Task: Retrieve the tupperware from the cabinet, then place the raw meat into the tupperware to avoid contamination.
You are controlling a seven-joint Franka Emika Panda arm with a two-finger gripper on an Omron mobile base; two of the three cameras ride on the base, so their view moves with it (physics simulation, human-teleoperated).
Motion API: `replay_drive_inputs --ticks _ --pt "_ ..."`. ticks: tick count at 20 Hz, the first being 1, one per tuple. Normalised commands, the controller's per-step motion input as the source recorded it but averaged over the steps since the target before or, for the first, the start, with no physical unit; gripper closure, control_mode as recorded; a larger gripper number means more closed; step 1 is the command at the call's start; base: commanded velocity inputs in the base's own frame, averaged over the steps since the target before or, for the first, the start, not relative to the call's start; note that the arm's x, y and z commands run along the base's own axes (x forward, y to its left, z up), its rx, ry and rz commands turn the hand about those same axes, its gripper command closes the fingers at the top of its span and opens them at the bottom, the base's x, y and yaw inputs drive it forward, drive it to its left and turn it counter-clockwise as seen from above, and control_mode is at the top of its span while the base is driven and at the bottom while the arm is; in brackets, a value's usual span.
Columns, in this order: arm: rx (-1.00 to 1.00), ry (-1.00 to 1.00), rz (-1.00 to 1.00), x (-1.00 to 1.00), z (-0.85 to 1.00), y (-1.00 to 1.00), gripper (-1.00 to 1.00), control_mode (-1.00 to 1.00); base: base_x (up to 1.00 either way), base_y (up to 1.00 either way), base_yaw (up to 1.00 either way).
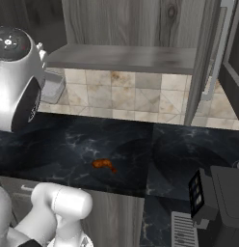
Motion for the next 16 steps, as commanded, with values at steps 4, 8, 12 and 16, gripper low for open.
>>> replay_drive_inputs --ticks 4,8,12,16 --pt "0.00 0.05 -0.10 -0.79 -0.20 -0.13 1.00 -1.00 0.00 0.00 0.00" --pt "0.00 0.12 -0.08 -0.53 -0.38 -0.09 1.00 -1.00 0.00 0.00 0.00" --pt "0.00 0.13 -0.05 -0.21 -0.49 -0.11 1.00 -1.00 0.00 0.00 0.00" --pt "-0.01 0.06 0.00 0.18 -0.51 -0.14 1.00 -1.00 0.00 0.00 0.00"
